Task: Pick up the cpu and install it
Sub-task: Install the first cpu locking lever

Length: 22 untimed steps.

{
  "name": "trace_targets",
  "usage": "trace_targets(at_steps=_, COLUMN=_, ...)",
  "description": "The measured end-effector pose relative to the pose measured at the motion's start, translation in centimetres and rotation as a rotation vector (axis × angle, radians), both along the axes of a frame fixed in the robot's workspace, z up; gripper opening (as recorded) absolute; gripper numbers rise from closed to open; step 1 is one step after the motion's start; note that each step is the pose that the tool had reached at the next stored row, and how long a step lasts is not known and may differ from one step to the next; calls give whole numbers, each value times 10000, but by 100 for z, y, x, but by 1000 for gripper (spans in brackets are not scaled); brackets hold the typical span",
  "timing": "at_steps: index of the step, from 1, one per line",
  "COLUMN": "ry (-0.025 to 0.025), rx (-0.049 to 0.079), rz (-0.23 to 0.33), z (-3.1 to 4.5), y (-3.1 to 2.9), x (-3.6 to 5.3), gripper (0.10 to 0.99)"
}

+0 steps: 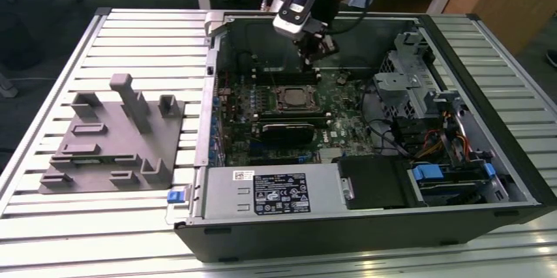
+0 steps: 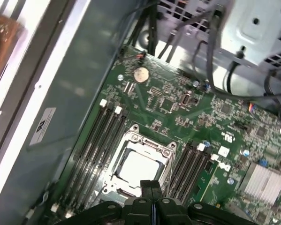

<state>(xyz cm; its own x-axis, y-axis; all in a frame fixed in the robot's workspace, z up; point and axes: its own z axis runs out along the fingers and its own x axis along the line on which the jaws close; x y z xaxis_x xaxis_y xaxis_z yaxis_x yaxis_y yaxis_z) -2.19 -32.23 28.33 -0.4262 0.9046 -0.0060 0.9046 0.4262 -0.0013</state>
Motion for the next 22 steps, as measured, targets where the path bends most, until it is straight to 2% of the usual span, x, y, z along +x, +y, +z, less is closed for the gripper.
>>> trace_targets(at_steps=22, ry=0, rx=-1, rz=4011, z=-60, y=0, x=0, gripper=106)
